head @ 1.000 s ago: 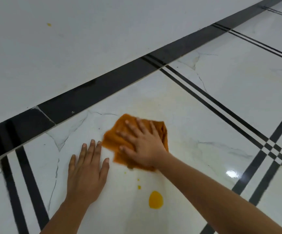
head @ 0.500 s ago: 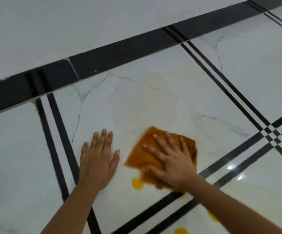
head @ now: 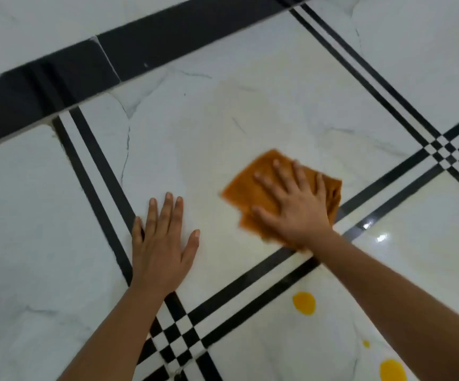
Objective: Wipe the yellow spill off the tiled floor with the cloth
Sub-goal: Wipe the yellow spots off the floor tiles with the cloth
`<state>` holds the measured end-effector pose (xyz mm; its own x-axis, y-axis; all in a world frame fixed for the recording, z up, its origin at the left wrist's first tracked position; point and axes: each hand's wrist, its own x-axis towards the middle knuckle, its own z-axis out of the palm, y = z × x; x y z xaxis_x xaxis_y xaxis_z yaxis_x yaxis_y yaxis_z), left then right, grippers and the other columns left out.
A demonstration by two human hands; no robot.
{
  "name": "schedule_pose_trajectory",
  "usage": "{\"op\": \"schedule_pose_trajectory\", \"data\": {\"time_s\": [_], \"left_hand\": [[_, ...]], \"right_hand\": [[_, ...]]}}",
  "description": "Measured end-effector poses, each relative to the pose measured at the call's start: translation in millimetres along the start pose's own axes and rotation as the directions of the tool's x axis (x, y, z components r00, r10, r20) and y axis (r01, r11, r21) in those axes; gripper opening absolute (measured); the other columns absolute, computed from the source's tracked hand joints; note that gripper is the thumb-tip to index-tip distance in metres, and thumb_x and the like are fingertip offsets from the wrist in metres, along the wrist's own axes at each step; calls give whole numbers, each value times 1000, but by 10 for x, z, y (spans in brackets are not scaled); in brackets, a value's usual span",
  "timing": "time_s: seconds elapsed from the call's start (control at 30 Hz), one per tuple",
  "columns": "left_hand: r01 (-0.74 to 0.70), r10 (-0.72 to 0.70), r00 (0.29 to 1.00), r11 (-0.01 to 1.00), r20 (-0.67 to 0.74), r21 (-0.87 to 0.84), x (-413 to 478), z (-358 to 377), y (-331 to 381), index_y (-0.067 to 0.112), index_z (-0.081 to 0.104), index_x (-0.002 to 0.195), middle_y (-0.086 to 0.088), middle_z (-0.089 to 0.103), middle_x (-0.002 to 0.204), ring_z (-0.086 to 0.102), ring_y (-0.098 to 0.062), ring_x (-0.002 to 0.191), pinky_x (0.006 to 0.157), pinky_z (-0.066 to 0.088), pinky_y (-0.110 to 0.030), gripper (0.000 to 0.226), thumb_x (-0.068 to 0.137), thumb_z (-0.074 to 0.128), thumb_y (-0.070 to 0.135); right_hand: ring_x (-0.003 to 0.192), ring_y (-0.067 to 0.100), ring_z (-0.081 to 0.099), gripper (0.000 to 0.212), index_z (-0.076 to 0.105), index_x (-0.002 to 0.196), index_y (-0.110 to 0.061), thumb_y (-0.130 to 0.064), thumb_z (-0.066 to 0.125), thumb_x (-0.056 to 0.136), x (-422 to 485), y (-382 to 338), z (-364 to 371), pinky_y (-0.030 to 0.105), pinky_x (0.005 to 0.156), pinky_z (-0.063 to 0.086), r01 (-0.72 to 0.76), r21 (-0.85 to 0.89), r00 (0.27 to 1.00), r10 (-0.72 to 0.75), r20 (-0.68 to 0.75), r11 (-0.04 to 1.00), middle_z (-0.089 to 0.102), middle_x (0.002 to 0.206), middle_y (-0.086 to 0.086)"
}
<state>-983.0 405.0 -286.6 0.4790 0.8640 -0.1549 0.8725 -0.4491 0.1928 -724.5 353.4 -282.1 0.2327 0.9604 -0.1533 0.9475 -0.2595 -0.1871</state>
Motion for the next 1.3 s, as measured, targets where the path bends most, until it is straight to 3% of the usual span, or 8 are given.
{"op": "schedule_pose_trajectory", "data": {"time_s": [0.1, 0.27, 0.43, 0.63, 0.7, 0.83, 1.07, 1.3], "left_hand": [[-75, 76, 997, 997, -19, 34, 61, -18, 13, 20, 10, 148, -1, 5, 153, 7, -24, 142, 111, 9, -50, 68, 89, 14, 55], [-147, 147, 989, 989, 12, 23, -103, 6, 183, 21, 9, 148, -2, 7, 155, 7, -23, 142, 111, 8, -48, 67, 90, 13, 55], [-264, 263, 965, 964, 18, 44, -191, 102, 449, 20, 14, 147, -2, 13, 154, 12, -21, 142, 111, 9, -46, 65, 92, 10, 55], [-315, 314, 949, 948, 27, 37, -185, 113, 802, 22, 11, 147, 1, 8, 155, 6, -19, 142, 112, 7, -45, 67, 89, 13, 54], [-345, 344, 938, 939, 40, 17, -223, 134, 904, 22, 12, 147, 1, 8, 155, 6, -19, 143, 112, 6, -45, 66, 89, 14, 54], [-375, 374, 926, 927, 51, 15, -301, 237, 1084, 20, 17, 147, -1, 16, 154, 12, -21, 142, 111, 10, -45, 65, 90, 17, 52], [-385, 382, 920, 923, 88, 24, -375, 204, 1476, 18, 21, 146, -3, 22, 153, 18, -24, 142, 109, 9, -43, 67, 89, 15, 53], [-462, 461, 887, 885, -44, -47, -399, 136, 2214, 17, 18, 147, -4, 22, 154, 15, -22, 142, 112, 7, -41, 69, 89, 12, 54]], "right_hand": [[144, 26, -15, 64, 6, 143, -52, -73, 19, 84, 233, -322, -20, 62, 108, -11, -207, 79, 978, 209, -10, 975, -4, 158, -8], [140, 18, -27, 62, -8, 137, -60, -77, 15, 82, -1240, -333, 75, 62, 110, -6, 45, 39, 991, -49, 123, 998, -13, 155, -16], [143, 21, -19, 64, -7, 139, -56, -77, 12, 82, -585, 418, -109, 60, 111, -11, -409, 66, 913, 407, 42, 910, -11, 157, -10], [143, 22, -18, 63, -5, 140, -55, -75, 16, 85, -1803, 223, 115, 61, 110, -4, 65, 10, 994, -66, 91, 998, -8, 156, -13], [144, 22, -7, 61, -3, 139, -58, -76, 13, 83, -1751, 607, 111, 63, 109, 5, -2, -41, 1000, 4, 29, 999, -2, 156, -14], [144, 22, -15, 62, -1, 140, -55, -74, 17, 84, -1072, 835, -83, 58, 109, -10, -394, 84, 919, 394, 20, 915, -9, 157, -12], [142, 16, -19, 64, -4, 140, -55, -75, 11, 81, -1682, 763, -80, 53, 114, -7, -118, 57, 983, 109, 150, 991, -10, 156, -16], [145, 15, 8, 55, 25, 146, -30, -52, 26, 95, -2088, 1157, -414, 38, 117, 7, -358, 353, 928, 370, 36, 864, 23, 155, -6]]}}
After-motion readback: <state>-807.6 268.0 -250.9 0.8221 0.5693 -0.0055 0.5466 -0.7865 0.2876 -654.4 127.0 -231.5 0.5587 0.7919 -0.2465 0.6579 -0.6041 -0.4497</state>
